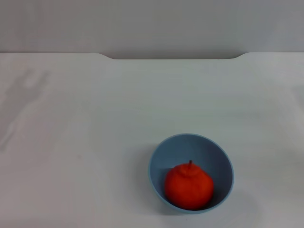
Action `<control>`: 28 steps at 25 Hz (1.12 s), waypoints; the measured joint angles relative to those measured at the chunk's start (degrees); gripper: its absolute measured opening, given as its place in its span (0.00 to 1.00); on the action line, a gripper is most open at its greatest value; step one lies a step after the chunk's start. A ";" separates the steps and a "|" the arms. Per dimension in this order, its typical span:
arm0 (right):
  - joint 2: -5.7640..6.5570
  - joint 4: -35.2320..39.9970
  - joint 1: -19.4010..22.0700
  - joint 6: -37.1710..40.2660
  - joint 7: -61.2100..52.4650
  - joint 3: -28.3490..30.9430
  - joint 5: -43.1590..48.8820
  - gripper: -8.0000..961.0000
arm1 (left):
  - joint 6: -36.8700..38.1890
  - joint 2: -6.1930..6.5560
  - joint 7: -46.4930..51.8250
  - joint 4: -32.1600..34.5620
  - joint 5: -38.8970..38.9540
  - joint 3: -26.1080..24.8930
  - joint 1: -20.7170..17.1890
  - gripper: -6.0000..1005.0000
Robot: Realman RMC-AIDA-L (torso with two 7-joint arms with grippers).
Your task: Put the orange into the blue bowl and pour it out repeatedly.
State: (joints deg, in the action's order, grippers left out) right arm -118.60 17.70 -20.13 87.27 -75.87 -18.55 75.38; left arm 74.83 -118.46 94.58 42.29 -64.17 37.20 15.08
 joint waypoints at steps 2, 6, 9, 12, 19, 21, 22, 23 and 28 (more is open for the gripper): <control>-0.03 -1.55 0.02 -0.20 4.14 0.02 -1.31 0.44 | -0.18 -0.15 -6.76 -1.52 1.08 0.04 -0.62 0.79; -0.29 -9.38 -0.11 -0.62 28.02 0.00 -5.16 0.44 | -0.17 -0.42 -34.96 -8.28 4.02 0.21 -1.64 0.79; -0.48 -18.62 -0.83 -1.02 49.60 0.47 -11.49 0.44 | 1.65 -0.56 -57.47 -17.38 9.62 0.22 -1.52 0.79; -0.76 -25.04 -1.43 -0.85 64.91 1.18 -16.83 0.44 | 4.52 -0.59 -74.39 -23.77 12.60 0.03 -1.03 0.79; -0.74 -28.34 -1.48 -1.38 69.53 3.28 -17.87 0.44 | 6.91 -0.64 -89.12 -30.94 13.04 -3.35 0.07 0.78; -0.75 -28.77 -1.34 -1.35 69.14 4.26 -17.90 0.44 | 6.93 -0.63 -88.83 -32.61 13.05 -4.68 0.15 0.78; -0.72 -29.00 -1.29 -1.46 68.91 4.79 -17.91 0.44 | 6.94 -0.64 -88.79 -32.79 13.02 -4.71 0.15 0.78; -0.71 -29.07 -1.25 -1.55 68.78 4.99 -17.92 0.44 | 6.95 -0.64 -88.74 -33.02 12.95 -4.74 0.14 0.78; -0.55 -29.08 -1.45 -1.98 68.14 5.25 -17.94 0.44 | 7.45 -0.63 -88.30 -34.84 12.72 -4.74 0.14 0.78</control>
